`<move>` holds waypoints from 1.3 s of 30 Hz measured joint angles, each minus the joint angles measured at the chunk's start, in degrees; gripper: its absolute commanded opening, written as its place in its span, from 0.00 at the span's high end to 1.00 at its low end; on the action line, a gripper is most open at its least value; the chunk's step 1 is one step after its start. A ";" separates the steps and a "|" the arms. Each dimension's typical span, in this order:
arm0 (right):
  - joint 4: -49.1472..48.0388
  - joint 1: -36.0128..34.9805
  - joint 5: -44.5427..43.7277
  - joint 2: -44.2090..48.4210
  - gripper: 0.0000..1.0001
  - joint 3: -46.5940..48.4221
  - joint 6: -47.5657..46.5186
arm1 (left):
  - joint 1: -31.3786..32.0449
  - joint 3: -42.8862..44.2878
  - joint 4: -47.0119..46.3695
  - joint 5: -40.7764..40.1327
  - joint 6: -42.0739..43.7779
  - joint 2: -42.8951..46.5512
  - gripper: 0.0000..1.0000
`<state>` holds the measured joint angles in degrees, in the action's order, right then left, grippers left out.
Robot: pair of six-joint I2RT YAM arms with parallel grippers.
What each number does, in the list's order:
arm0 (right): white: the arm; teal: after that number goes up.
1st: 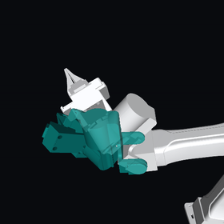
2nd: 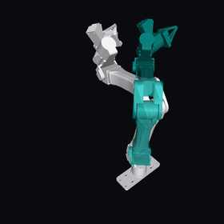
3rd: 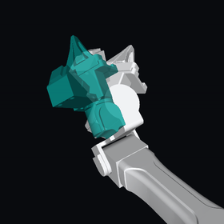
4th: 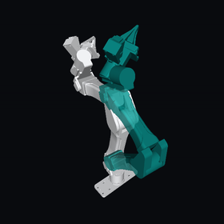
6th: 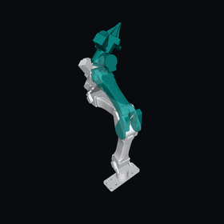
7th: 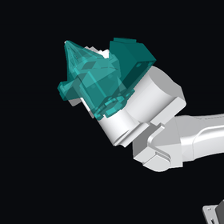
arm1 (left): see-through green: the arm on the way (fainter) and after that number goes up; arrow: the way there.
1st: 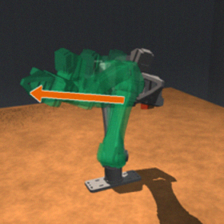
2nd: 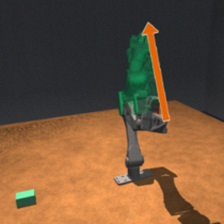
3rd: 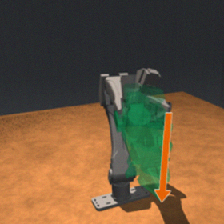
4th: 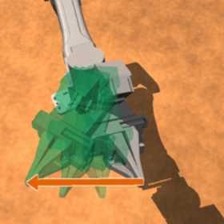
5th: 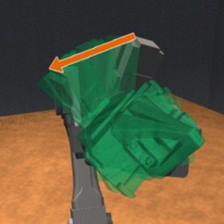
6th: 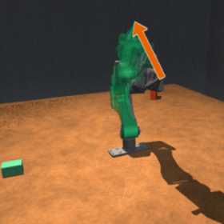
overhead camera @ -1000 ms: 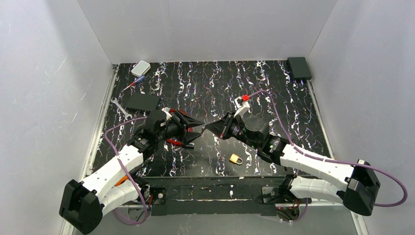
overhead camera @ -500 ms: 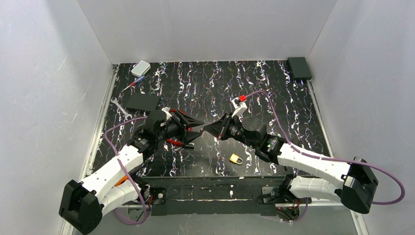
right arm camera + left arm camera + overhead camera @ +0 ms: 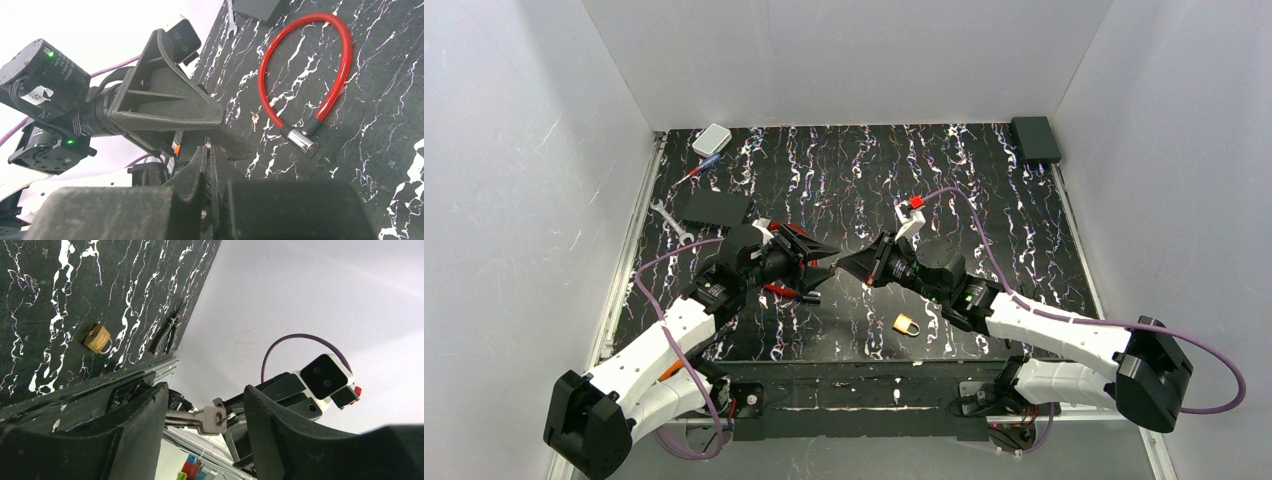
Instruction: Unlock with the key
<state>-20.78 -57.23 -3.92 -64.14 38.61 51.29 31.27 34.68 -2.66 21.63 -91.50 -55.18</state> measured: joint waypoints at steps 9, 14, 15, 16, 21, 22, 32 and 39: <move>-0.85 0.00 0.09 -0.04 0.99 -0.94 -0.02 | 0.00 0.00 0.74 -0.90 0.00 0.50 0.49; -1.11 0.00 0.07 0.02 0.99 -1.75 -0.02 | -0.02 0.00 1.03 -1.64 0.00 1.09 0.52; -1.01 0.00 0.09 0.02 0.99 -2.03 -0.07 | 0.00 0.00 0.98 -1.66 -0.04 1.20 0.53; -0.76 0.00 0.02 0.02 0.99 -2.32 -0.09 | 0.00 0.00 1.01 -1.66 -0.02 1.36 0.54; -0.55 0.35 -1.11 0.02 0.99 -3.17 -0.26 | -0.02 0.00 1.60 -1.75 -0.02 1.92 0.61; -0.42 0.37 -1.27 0.02 0.99 -3.23 -0.28 | -0.02 0.00 1.60 -1.73 -0.04 2.05 0.62; -0.90 0.42 -1.77 0.00 0.99 -3.58 -0.26 | 0.00 -0.02 2.08 -1.40 -0.02 2.23 0.89; -1.40 0.57 -1.90 -0.52 0.99 -3.58 -0.26 | 0.00 -0.02 2.29 -1.25 -0.22 2.16 1.00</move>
<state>-22.17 -56.66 -5.82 -64.66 35.03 51.03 31.27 34.65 -0.36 20.38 -91.72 -53.01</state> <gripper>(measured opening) 0.063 0.026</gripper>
